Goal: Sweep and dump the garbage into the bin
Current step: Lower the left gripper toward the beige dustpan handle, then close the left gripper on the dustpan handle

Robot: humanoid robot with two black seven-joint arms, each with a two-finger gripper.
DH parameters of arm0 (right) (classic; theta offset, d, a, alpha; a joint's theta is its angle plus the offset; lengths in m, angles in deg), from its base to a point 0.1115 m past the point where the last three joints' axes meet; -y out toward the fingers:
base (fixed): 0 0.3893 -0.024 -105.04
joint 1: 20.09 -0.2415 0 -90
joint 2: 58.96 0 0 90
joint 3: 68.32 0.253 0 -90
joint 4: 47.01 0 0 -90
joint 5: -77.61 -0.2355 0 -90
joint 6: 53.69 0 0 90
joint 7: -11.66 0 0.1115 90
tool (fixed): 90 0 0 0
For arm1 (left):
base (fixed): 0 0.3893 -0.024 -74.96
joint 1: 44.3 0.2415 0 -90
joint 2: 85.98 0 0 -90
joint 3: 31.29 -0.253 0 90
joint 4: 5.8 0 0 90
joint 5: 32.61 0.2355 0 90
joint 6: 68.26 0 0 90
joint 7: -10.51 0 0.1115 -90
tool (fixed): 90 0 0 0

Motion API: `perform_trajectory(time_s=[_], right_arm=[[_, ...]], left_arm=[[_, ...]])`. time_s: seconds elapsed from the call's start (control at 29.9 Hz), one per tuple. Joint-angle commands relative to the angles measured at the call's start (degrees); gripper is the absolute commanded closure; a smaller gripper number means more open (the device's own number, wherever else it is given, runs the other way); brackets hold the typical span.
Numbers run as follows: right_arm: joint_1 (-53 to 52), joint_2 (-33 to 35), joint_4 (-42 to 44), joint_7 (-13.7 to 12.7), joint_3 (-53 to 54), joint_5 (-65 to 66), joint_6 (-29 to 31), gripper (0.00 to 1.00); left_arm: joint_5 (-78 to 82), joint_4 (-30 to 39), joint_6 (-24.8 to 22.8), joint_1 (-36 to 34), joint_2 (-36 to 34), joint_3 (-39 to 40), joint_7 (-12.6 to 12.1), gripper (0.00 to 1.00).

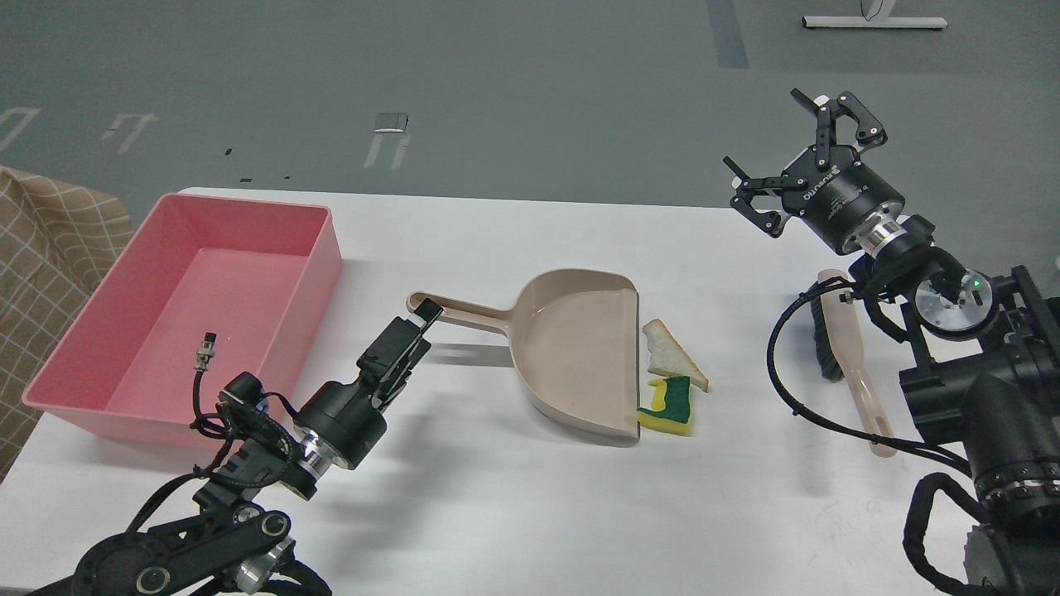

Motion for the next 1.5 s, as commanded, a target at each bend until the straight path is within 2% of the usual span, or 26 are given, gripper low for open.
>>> perform_trajectory(time_s=[0.0, 0.4, 0.8, 1.07, 1.3, 1.47], right_arm=[[-0.01, 0.07, 0.0, 0.11, 0.0, 0.0, 0.0, 0.0], [-0.01, 0.07, 0.0, 0.11, 0.0, 0.0, 0.0, 0.0], [-0.01, 0.07, -0.18, -0.06, 0.0, 0.0, 0.0, 0.0], [-0.01, 0.07, -0.18, 0.11, 0.0, 0.0, 0.0, 0.0], [-0.09, 0.07, -0.09, 0.11, 0.0, 0.0, 0.0, 0.0], [-0.09, -0.02, -0.18, 0.11, 0.0, 0.0, 0.0, 0.0]], left_arm=[[-0.02, -3.29, 0.01, -0.51, 1.97, -0.05, 0.0, 0.03], [0.07, -9.71, 3.08, -3.76, 6.19, -1.1, 0.0, 0.03], [-0.02, -15.34, 3.26, -7.02, 9.27, -1.98, 0.0, 0.03], [-0.02, -21.93, 3.18, -9.83, 13.13, -3.12, 0.0, 0.03], [-0.02, -24.04, 3.18, -11.41, 14.45, -3.12, 0.0, 0.11], [-0.02, -25.1, 3.18, -12.29, 15.15, -3.12, 0.0, 0.13]])
